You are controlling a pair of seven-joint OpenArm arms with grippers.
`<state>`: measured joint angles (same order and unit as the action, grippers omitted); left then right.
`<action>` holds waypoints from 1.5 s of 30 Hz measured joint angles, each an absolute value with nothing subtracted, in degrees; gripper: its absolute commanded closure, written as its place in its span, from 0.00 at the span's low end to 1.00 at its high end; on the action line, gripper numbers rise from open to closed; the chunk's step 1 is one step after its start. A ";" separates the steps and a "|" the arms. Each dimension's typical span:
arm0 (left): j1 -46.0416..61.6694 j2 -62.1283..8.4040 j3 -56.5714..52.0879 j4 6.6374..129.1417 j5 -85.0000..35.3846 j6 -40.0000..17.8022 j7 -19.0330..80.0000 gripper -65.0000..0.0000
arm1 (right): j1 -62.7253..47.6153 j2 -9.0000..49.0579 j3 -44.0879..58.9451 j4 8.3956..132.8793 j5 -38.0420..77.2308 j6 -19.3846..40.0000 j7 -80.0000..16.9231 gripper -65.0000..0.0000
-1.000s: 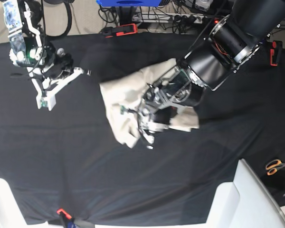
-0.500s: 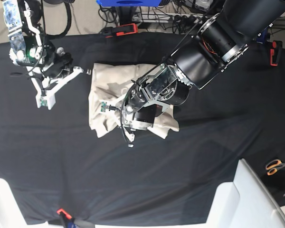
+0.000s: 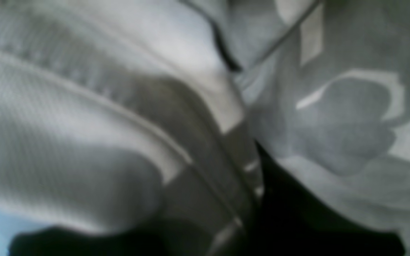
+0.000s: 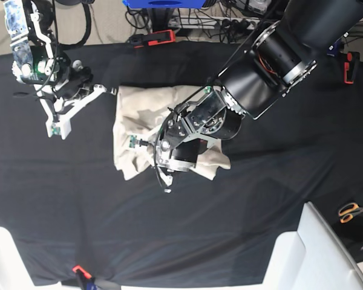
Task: Fold the T-shirt properly
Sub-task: 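Lower the folded edge and press it flat with the left gripper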
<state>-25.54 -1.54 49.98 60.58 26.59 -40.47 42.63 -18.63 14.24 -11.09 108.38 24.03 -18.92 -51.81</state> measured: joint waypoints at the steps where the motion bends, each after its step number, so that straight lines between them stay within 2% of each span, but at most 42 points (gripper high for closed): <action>1: -25.58 -1.61 49.98 60.01 26.59 -40.47 42.65 0.98 | -18.61 14.24 -11.09 108.38 24.03 -18.92 -51.81 1.00; 13: -28.16 -1.43 49.93 56.97 26.68 -40.32 42.02 0.32 | -18.61 14.24 -11.09 108.38 24.03 -18.92 -51.81 1.00; 16: -28.42 -1.43 50.06 56.99 26.79 -40.34 42.02 0.21 | -18.61 14.24 -11.09 108.38 24.03 -18.92 -51.81 1.00; 19: -29.45 -1.43 50.35 56.86 26.74 -40.36 42.02 0.14 | -18.61 14.24 -11.09 108.38 24.03 -18.92 -51.81 1.00; 27: -35.38 -1.43 50.02 56.88 26.61 -40.51 42.28 0.14 | -18.28 14.24 -11.46 108.38 24.01 -18.92 -51.81 1.00; 30: -36.77 -1.63 49.78 58.57 26.74 -40.36 44.53 0.17 | -18.28 14.24 -11.46 108.38 24.03 -18.92 -51.81 1.00; 31: -36.40 -1.80 49.74 60.53 26.52 -40.34 46.59 0.22 | -18.28 14.24 -11.46 108.38 24.03 -18.92 -51.81 1.00; 32: -35.64 -1.93 49.65 62.96 26.65 -40.36 48.25 0.33 | -18.28 14.24 -11.46 108.38 24.03 -18.92 -51.81 1.00; 33: -34.15 -1.87 48.75 65.52 26.63 -40.32 49.39 0.48 | -18.33 14.20 -11.44 108.38 24.03 -18.94 -51.77 1.00; 35: -28.97 -1.63 45.10 72.84 26.68 -40.36 51.24 0.88 | -18.24 14.20 -11.49 108.38 24.03 -18.94 -51.96 1.00; 36: -26.44 -1.50 42.89 76.18 26.33 -40.51 51.53 1.00 | -18.13 14.24 -11.51 108.38 24.03 -18.90 -51.77 1.00; 41: -12.88 -3.68 28.86 91.64 27.29 -40.32 52.66 1.00 | -18.65 14.33 -12.12 108.44 23.77 -18.28 -51.62 1.00; 45: -2.59 -4.99 22.94 101.78 27.42 -40.32 53.19 1.00 | -18.15 13.93 -15.42 108.49 24.38 -11.05 -48.23 1.00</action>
<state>-2.59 -4.99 22.94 101.78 27.42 -40.32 53.19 -18.15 13.93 -15.42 108.49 24.38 -11.05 -48.23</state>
